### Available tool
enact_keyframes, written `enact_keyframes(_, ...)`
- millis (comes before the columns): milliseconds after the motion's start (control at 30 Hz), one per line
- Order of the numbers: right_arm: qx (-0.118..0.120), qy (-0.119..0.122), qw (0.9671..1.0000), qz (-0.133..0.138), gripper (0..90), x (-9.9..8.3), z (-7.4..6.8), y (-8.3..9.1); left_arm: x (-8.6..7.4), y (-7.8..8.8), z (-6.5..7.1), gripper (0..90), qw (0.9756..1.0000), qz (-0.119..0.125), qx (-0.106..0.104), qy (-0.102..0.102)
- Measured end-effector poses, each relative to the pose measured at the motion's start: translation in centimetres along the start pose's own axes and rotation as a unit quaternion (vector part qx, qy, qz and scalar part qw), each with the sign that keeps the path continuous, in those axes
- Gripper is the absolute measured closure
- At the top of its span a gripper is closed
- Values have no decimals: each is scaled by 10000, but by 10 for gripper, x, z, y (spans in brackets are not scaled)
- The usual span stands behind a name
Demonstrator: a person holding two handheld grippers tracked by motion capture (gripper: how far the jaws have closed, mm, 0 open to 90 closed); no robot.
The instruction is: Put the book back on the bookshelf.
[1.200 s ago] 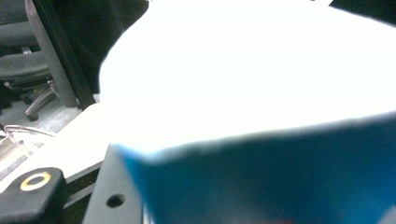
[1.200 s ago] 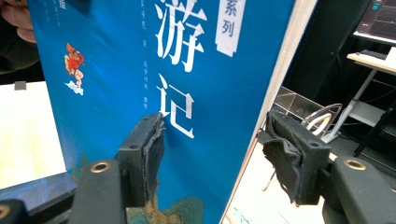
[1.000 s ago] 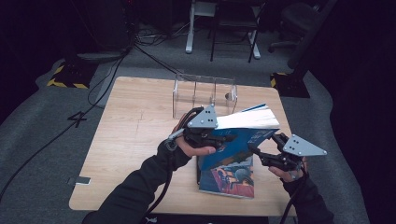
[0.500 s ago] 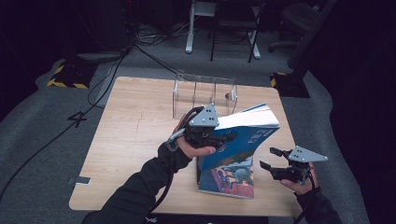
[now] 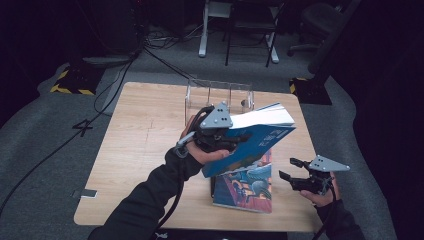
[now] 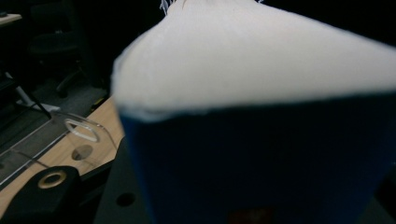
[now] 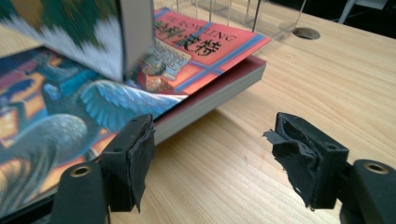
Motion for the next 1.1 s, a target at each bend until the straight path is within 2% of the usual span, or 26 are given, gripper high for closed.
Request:
enact_keyframes(167, -36, -109, 9999, -42, 295, -3, 4, -2, -5, 20, -15, 610, 9995, 26, 313, 95)
enact_keyframes(267, -139, -110, 9998, -113, 288, -6, 9, -3, -12, 29, -25, 609, 9984, -51, 535, 157)
enact_keyframes(433, -345, -12, 9991, -257, 285, -13, 16, -6, -27, 39, -48, 609, 9952, -164, 884, 396)
enact_keyframes(500, -337, -48, 9991, -254, 286, -15, 17, -6, -30, 41, -52, 609, 9944, -199, 944, 429)
enact_keyframes(600, -350, -157, 9987, -324, 287, -21, 23, -9, -39, 45, -68, 609, 9911, -218, 1158, 613)
enact_keyframes(700, -382, -204, 9985, -338, 289, -22, 27, -10, -44, 47, -78, 609, 9888, -188, 1270, 758)
enact_keyframes(867, -335, -233, 9986, -329, 292, -23, 26, -11, -51, 50, -98, 609, 9825, -176, 1548, 1022)
enact_keyframes(933, -312, -230, 9987, -335, 292, -23, 25, -11, -52, 51, -104, 609, 9786, -171, 1686, 1168)
enact_keyframes(1033, -289, -215, 9988, -335, 294, -22, 23, -13, -55, 52, -114, 609, 9703, -269, 1940, 1420)
enact_keyframes(1100, -258, -195, 9988, -368, 295, -22, 22, -14, -56, 50, -119, 609, 9663, -324, 2059, 1509)
Point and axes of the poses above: each handheld gripper's, and its own axes: y roughly backward along the jaws, x roughly out of its top, z roughly to its right, the point moved 7 cm from there along -y, roughly forward along the jaws, and after that the axes turned 8 degrees about -z, right-handed, at the moved point
